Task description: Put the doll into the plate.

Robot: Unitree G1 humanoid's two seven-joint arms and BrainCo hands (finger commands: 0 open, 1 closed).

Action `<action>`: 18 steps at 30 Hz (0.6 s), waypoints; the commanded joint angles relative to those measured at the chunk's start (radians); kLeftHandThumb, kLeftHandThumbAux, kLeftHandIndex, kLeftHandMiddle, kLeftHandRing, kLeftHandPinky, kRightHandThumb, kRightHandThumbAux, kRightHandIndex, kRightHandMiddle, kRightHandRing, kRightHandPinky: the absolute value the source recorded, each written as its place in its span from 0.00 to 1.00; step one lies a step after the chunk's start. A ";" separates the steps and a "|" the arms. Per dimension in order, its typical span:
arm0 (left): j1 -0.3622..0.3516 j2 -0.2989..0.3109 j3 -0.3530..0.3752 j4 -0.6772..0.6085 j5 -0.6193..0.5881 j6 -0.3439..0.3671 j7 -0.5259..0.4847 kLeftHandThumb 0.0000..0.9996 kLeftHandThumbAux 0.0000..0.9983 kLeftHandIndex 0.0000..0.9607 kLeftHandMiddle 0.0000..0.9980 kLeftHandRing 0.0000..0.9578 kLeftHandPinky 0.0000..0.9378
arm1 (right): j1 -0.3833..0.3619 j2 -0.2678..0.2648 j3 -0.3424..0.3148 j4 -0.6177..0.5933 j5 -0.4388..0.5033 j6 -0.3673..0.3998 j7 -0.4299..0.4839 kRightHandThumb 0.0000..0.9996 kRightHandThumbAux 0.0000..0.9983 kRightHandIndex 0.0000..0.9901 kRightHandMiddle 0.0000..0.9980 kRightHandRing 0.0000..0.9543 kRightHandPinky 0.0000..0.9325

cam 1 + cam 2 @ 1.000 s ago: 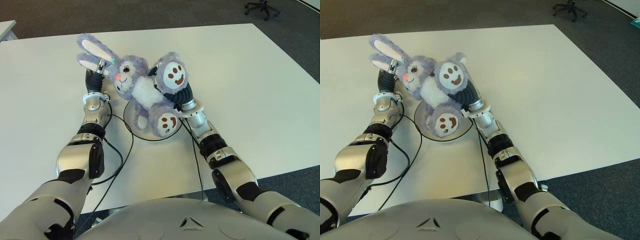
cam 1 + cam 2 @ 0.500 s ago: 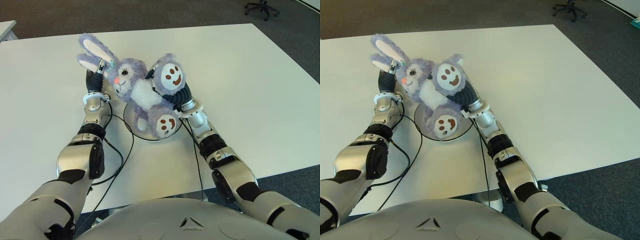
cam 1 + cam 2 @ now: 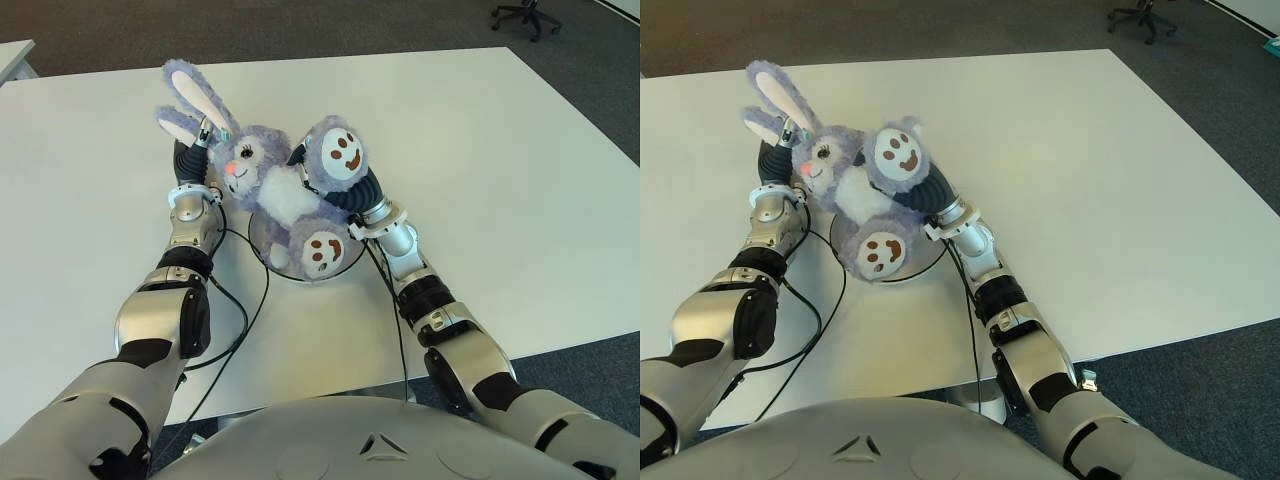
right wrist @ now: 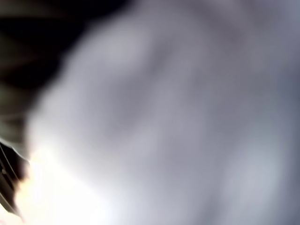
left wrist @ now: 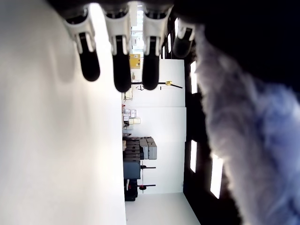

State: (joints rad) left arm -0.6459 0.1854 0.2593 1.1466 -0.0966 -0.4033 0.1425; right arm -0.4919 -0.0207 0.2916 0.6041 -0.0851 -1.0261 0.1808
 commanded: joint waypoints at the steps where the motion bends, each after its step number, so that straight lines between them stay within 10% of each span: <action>1: 0.094 -0.043 -0.004 0.056 0.002 0.056 0.007 0.00 0.39 0.08 0.23 0.25 0.20 | 0.090 0.002 0.005 0.018 0.023 0.035 0.035 0.71 0.72 0.43 0.67 0.70 0.68; 18: 0.093 -0.044 -0.002 0.056 0.000 0.062 0.009 0.00 0.39 0.08 0.24 0.25 0.19 | 0.089 0.017 -0.014 0.019 0.073 0.048 0.112 0.83 0.69 0.38 0.53 0.60 0.52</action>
State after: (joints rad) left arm -0.6457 0.1819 0.2595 1.1430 -0.0967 -0.4025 0.1425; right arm -0.4711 -0.0168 0.2714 0.5754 -0.0290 -0.9830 0.2751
